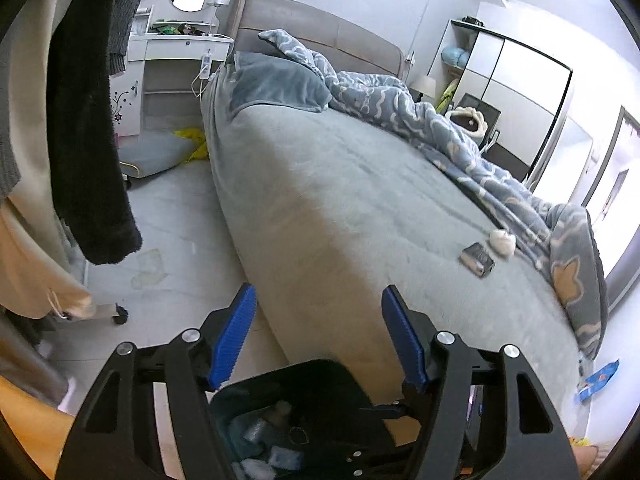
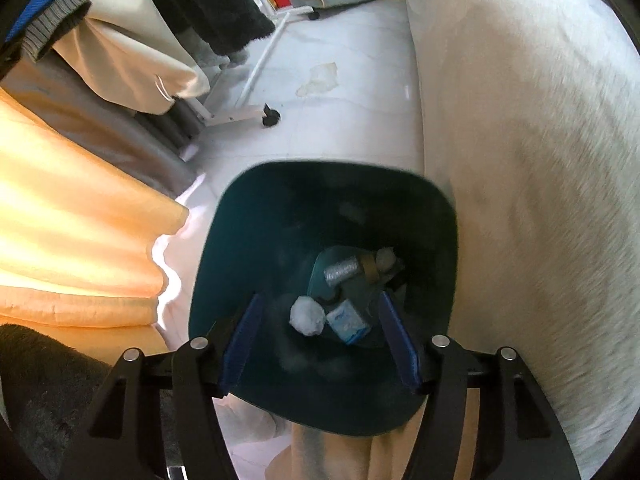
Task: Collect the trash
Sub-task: 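Move both open tools back toward the bed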
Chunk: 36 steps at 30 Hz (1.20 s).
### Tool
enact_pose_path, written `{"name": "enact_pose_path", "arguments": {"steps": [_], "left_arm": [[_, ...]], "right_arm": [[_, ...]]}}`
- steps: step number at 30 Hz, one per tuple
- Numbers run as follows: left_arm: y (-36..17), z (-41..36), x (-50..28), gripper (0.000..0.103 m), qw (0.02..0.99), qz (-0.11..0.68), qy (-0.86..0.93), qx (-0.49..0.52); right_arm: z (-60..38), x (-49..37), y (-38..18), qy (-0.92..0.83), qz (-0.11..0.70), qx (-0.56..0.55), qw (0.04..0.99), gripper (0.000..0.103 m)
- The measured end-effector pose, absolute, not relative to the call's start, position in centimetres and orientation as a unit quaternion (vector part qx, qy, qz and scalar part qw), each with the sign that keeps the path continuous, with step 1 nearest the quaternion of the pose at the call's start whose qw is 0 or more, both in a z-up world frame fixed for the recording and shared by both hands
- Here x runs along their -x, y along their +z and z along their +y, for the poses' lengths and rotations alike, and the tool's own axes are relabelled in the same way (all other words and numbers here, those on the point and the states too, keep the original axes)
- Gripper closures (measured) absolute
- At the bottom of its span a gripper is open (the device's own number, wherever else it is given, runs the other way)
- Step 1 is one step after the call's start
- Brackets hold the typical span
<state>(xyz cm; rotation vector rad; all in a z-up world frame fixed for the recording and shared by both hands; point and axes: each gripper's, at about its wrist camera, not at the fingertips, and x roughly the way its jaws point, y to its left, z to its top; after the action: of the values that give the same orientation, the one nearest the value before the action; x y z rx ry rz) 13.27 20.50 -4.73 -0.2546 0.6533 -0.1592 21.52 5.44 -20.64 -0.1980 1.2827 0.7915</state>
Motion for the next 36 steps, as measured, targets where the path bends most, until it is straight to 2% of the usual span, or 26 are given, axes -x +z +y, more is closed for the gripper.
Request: {"name": "enact_pose_path", "arguments": {"steps": [11, 24, 28, 33, 36], "left_arm": [[-3.4, 18.6, -15.5, 0.035, 0.946, 0.294, -0.074, 0.119], [-2.7, 15.7, -18.9, 0.022, 0.946, 0.287, -0.089, 0.124], [-2.6, 14.3, -20.0, 0.014, 0.946, 0.284, -0.096, 0.119], [-2.6, 12.5, -21.3, 0.011, 0.947, 0.282, -0.108, 0.113], [-2.7, 10.9, -22.4, 0.010, 0.947, 0.281, -0.116, 0.104]], "right_arm": [[4.0, -23.7, -15.0, 0.387, 0.499, 0.090, 0.770, 0.041], [-2.6, -28.2, -10.7, 0.329, 0.407, 0.085, 0.848, 0.032], [-4.9, -29.5, -10.2, 0.308, 0.393, 0.087, 0.862, 0.029], [-8.1, -31.5, -9.3, 0.279, 0.381, 0.073, 0.878, 0.028], [-9.7, -32.5, -8.9, 0.269, 0.374, 0.070, 0.885, 0.023]]}}
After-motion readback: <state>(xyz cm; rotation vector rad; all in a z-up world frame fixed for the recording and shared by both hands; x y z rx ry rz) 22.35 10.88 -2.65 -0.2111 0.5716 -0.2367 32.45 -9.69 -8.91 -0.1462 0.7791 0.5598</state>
